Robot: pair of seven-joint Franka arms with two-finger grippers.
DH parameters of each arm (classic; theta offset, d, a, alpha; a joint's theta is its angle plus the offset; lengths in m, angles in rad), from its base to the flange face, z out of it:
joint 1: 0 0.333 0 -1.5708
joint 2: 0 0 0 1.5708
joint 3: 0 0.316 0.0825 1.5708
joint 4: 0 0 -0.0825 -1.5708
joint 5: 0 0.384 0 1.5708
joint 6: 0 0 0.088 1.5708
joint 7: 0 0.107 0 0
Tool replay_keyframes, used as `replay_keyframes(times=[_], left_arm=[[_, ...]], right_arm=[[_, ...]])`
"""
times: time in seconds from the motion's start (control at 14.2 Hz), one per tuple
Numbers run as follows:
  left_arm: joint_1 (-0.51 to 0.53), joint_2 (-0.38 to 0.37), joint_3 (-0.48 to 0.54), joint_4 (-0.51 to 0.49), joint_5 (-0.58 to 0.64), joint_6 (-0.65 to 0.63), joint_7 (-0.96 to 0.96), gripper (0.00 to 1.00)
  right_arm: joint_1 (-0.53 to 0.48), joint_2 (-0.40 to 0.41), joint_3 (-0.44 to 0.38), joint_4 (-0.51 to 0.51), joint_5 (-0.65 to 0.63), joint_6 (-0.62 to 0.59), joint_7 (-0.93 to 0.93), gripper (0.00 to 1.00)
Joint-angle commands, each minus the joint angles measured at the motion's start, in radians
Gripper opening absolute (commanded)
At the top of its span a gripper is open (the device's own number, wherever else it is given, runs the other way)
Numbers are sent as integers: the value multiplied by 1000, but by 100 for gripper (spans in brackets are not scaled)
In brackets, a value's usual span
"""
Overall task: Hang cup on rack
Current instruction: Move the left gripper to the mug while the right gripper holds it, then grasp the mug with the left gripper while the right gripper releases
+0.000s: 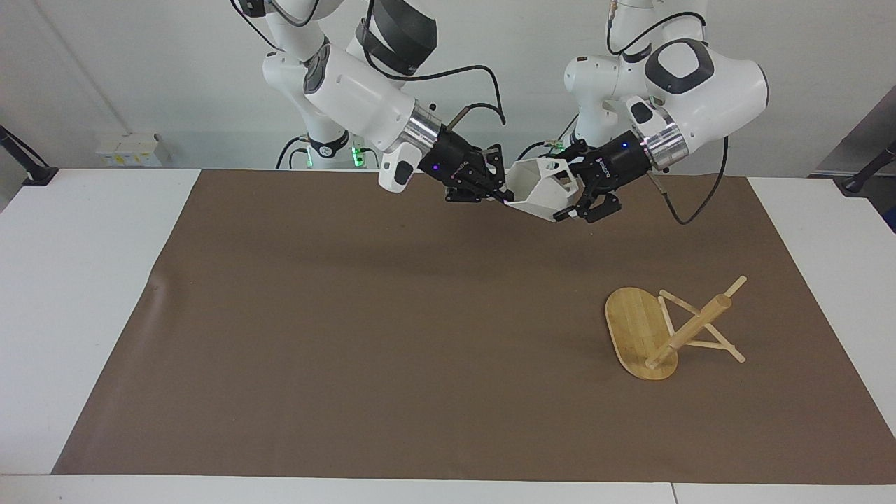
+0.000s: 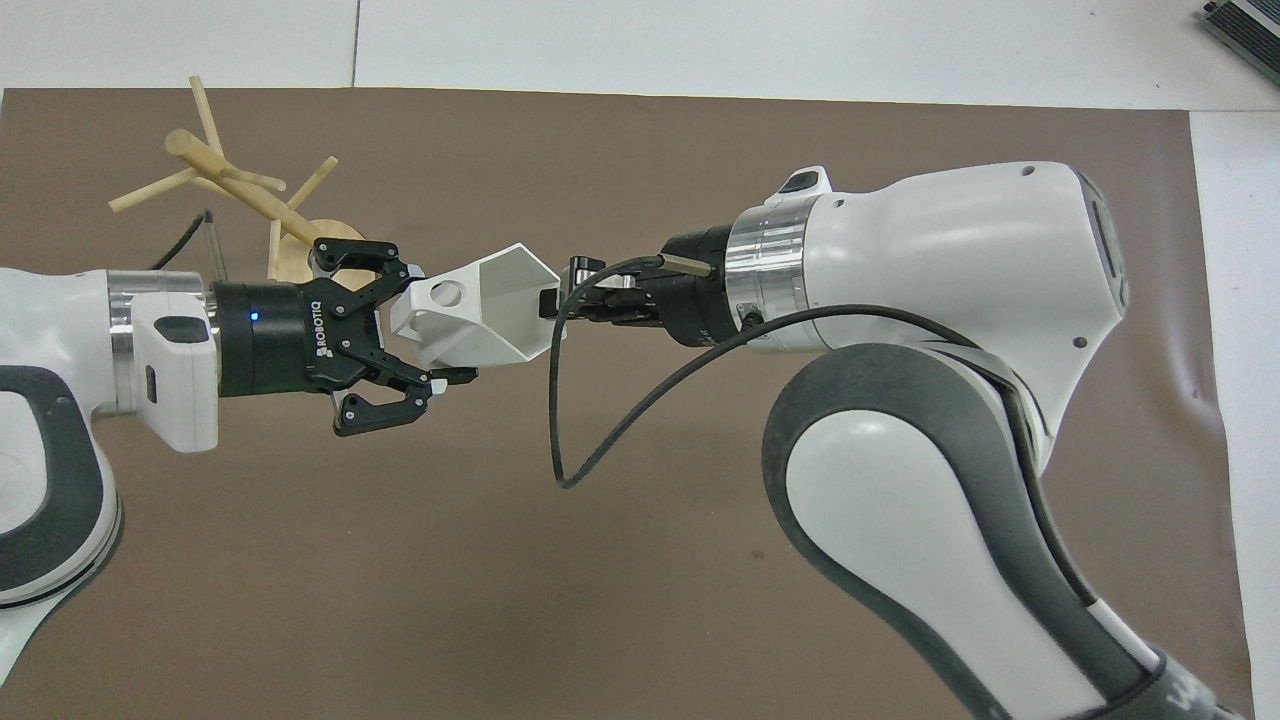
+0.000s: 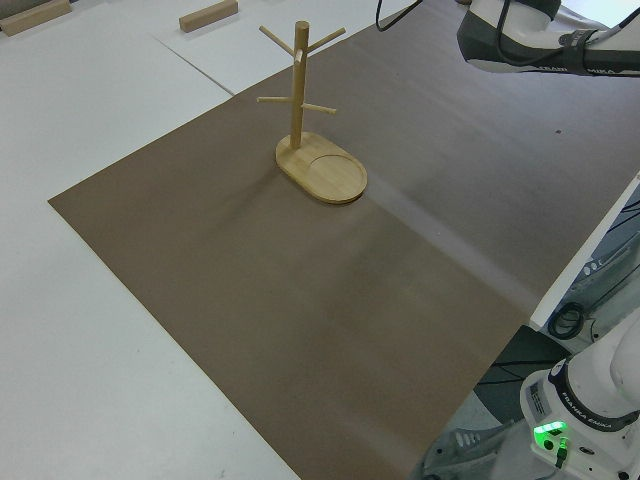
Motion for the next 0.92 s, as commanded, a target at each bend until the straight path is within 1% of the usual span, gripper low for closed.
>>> replay_keyframes(times=[0.0,0.07,0.14,0.21,0.28,0.35,0.85], left_arm=[[-16,-25,1,-15,-29,19,-5,0],[-16,-25,2,-17,-27,25,-5,0],[-15,-25,2,-18,-24,28,-5,0],[-9,-25,2,-20,-22,28,-7,0],[-3,-25,2,-20,-21,34,-8,0],[-1,-25,2,-21,-21,44,-10,0],[-1,-26,2,-41,-19,88,-10,0]], right_arm=[[-13,-2,15,-11,-40,26,5,0],[-13,-2,15,-11,-52,26,5,0],[-13,-2,15,-11,-54,26,5,3],[-13,-3,15,-11,-55,26,3,9],[-13,-3,15,-13,-63,26,5,66],[-11,-3,15,-14,-68,28,17,100],[-13,-2,15,-13,-68,28,45,100]])
